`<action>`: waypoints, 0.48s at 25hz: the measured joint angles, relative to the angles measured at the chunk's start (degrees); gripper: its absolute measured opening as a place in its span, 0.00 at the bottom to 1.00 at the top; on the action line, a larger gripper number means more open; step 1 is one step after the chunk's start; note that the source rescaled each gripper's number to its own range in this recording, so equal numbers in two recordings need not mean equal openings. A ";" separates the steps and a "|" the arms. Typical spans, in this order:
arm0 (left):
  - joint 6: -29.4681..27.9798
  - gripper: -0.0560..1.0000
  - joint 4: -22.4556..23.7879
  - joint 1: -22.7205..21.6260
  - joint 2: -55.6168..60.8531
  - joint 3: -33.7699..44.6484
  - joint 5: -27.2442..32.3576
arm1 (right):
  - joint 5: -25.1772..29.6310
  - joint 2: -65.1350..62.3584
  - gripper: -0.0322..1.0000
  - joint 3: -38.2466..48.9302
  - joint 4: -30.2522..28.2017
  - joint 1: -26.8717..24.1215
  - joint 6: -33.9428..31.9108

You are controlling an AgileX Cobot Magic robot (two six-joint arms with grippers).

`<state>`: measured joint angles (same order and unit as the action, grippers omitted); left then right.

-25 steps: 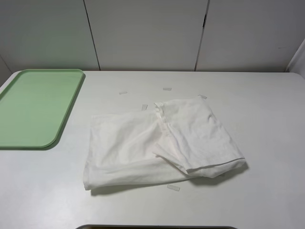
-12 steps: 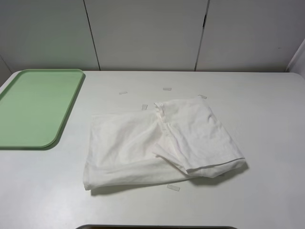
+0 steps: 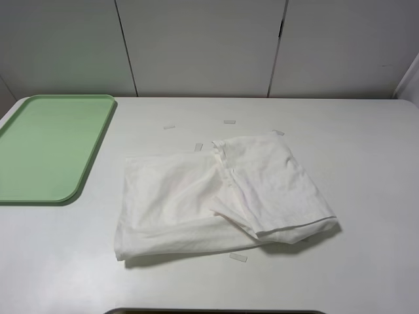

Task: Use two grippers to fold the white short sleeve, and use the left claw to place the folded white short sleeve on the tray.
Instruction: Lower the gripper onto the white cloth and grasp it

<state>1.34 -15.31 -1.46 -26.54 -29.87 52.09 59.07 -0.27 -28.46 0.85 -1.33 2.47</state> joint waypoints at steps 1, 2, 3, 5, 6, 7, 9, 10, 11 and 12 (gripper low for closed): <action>1.53 0.88 -2.18 0.00 -3.45 -0.18 -1.44 | 0.00 0.00 1.00 0.00 0.00 0.00 0.00; 3.90 0.88 -4.61 0.00 -6.90 -0.25 -3.33 | 0.00 0.00 1.00 0.00 0.00 0.00 0.00; 3.90 0.88 -4.61 0.00 -6.90 -0.25 -3.33 | 0.00 0.00 1.00 0.00 0.00 0.00 0.00; 8.67 0.88 -10.38 0.00 -13.61 -0.25 -6.43 | 0.00 0.00 1.00 0.00 0.00 0.00 0.00; 11.30 0.88 -13.12 0.00 -17.47 -0.25 -7.72 | 0.00 0.00 1.00 0.00 0.00 0.00 0.00; 13.40 0.88 -15.28 0.00 -19.99 -0.25 -8.39 | 0.00 0.00 1.00 0.00 0.00 0.00 0.00; 20.13 0.88 -21.97 0.00 -27.96 -0.25 -11.24 | 0.00 0.00 1.00 0.00 0.00 0.00 0.00; 22.32 0.88 -23.45 0.00 -30.87 -0.25 -11.95 | 0.00 0.00 1.00 0.00 0.00 0.00 0.00; 24.35 0.88 -25.44 0.00 -33.68 -0.25 -13.05 | 0.00 0.00 1.00 0.00 0.00 0.00 0.00; 26.24 0.88 -27.16 0.00 -36.95 -0.25 -14.01 | 0.00 0.00 1.00 0.00 0.00 0.00 0.00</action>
<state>27.58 -42.47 -1.46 -63.49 -30.13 38.07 59.07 -0.27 -28.46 0.85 -1.33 2.47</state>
